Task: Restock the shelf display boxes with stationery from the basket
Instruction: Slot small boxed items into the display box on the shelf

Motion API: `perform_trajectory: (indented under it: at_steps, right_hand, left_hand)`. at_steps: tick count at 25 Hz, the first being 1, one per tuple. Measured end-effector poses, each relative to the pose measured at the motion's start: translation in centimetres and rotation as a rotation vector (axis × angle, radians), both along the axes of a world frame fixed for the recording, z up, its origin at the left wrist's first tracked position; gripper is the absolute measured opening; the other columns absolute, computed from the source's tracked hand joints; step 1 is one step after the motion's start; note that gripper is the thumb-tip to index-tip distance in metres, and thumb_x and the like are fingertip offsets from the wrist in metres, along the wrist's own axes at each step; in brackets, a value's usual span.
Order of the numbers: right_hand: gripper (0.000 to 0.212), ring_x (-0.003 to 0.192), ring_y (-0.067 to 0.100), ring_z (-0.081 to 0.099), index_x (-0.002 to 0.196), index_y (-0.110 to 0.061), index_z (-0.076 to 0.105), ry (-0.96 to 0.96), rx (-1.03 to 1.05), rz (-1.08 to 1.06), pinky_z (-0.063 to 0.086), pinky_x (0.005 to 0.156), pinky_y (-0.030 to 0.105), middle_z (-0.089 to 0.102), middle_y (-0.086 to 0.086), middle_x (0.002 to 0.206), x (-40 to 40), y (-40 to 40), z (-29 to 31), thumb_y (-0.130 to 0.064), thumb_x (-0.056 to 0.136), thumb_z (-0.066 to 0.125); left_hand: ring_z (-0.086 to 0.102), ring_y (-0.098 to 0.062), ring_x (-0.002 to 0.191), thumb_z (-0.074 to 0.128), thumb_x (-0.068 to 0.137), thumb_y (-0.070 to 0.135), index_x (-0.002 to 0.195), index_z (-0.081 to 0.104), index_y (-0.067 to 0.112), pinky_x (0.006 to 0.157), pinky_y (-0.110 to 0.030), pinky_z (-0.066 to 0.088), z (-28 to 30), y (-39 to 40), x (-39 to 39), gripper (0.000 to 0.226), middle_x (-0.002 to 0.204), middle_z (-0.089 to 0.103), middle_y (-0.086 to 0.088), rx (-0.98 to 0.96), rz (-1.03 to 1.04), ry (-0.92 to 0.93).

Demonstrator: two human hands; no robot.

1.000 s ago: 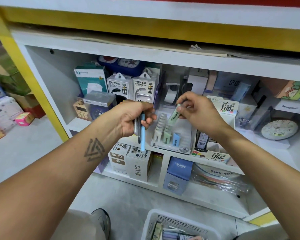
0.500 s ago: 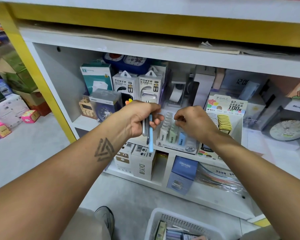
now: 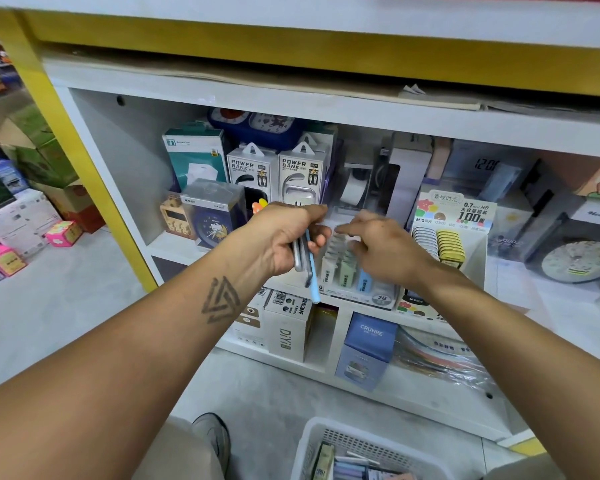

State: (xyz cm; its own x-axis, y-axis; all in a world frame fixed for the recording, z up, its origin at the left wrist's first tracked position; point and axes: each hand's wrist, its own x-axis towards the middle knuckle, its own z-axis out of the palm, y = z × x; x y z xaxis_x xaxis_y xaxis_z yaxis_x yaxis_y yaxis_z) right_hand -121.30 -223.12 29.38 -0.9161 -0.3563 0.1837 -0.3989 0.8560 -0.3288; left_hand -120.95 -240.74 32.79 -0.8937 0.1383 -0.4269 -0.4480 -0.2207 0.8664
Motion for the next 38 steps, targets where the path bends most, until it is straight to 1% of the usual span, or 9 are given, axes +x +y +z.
perform_trajectory:
  at_steps: [3,8,11,15,21,26,30,34,38]
  right_hand:
    - [0.025,0.065,0.019,0.066,0.100,-0.009,0.065,-0.402,-0.637,0.048,0.047,0.057,0.028,0.075,0.010,0.083,1.7,-0.8,2.0,-0.033,0.094,0.069]
    - [0.025,0.049,0.015,0.058,0.099,-0.004,0.057,-0.676,-0.917,0.062,0.040,0.045,0.021,0.068,0.011,0.064,3.1,-0.5,2.5,-0.012,0.085,0.076]
    - [0.030,0.050,0.015,0.060,0.102,-0.003,0.057,-0.683,-0.920,0.037,0.046,0.046,0.020,0.072,0.013,0.069,3.2,1.2,3.2,0.001,0.080,0.078]
    - [0.073,0.057,0.024,0.067,0.140,-0.018,0.043,-0.612,-0.829,0.002,0.055,0.054,0.028,0.073,0.021,0.077,3.5,4.2,4.0,0.003,0.080,0.079]
    - [0.104,0.064,0.032,0.070,0.155,-0.043,0.020,-0.498,-0.839,0.032,0.057,0.060,0.032,0.071,0.029,0.081,4.5,7.5,4.7,0.005,0.081,0.076]
    - [0.067,0.063,0.031,0.067,0.136,-0.021,0.048,-0.246,-0.902,-0.084,0.058,0.062,0.034,0.069,0.027,0.078,4.5,9.5,4.8,0.005,0.081,0.077]
    - [0.024,0.058,0.022,0.065,0.111,-0.014,0.066,-0.030,-0.903,-0.225,0.054,0.055,0.032,0.073,0.016,0.072,4.6,12.6,5.6,-0.007,0.090,0.072]
    - [0.015,0.053,0.018,0.062,0.104,-0.011,0.068,0.144,-0.886,-0.335,0.055,0.054,0.031,0.072,0.004,0.067,5.4,16.1,6.1,-0.005,0.091,0.070]
    - [0.017,0.067,0.023,0.070,0.108,-0.018,0.065,0.389,-0.505,-0.434,0.059,0.067,0.041,0.072,0.006,0.078,6.0,19.4,5.7,-0.010,0.093,0.063]
  left_hand:
    - [0.046,-0.018,0.046,0.059,0.099,0.019,0.092,0.053,0.004,0.035,-0.019,0.041,-0.3,0.7,-0.5,0.017,0.063,0.052,-0.011,0.058,0.118,0.001]
    - [0.052,-0.020,0.042,0.048,0.104,0.017,0.104,0.051,0.001,0.045,-0.027,0.052,-0.2,2.3,-0.5,0.016,0.058,0.055,-0.014,0.126,0.159,0.022]
    - [0.069,-0.025,0.055,0.044,0.106,0.021,0.106,0.051,-0.002,0.055,-0.034,0.061,0.5,3.1,-0.2,0.025,0.083,0.068,-0.024,0.204,0.128,0.034]
    - [0.071,-0.035,0.087,0.036,0.108,0.023,0.125,0.046,-0.005,0.064,-0.044,0.061,1.1,3.8,-0.4,0.034,0.112,0.067,-0.029,0.138,0.097,0.083]
    - [0.043,-0.012,0.037,0.056,0.099,0.012,0.108,0.056,0.003,0.036,-0.015,0.031,0.9,5.9,0.9,0.012,0.081,0.073,-0.017,-0.160,-0.105,0.143]
    - [0.043,-0.010,0.038,0.071,0.089,0.014,0.101,0.062,0.003,0.034,-0.017,0.032,0.8,8.0,2.3,0.019,0.088,0.074,-0.021,-0.165,-0.340,0.149]
    - [0.045,-0.010,0.037,0.071,0.089,0.021,0.092,0.062,0.008,0.034,-0.015,0.031,0.4,9.3,2.3,0.017,0.061,0.066,-0.011,-0.096,-0.248,0.112]
    - [0.043,-0.010,0.039,0.057,0.096,0.043,0.092,0.061,0.009,0.034,-0.016,0.031,0.2,10.8,2.4,0.035,0.055,0.055,-0.006,-0.016,-0.278,-0.016]
    - [0.043,-0.015,0.048,0.047,0.093,0.037,0.107,0.059,0.002,0.040,-0.019,0.032,0.6,12.8,2.9,0.039,0.064,0.055,-0.010,0.113,-0.366,-0.084]
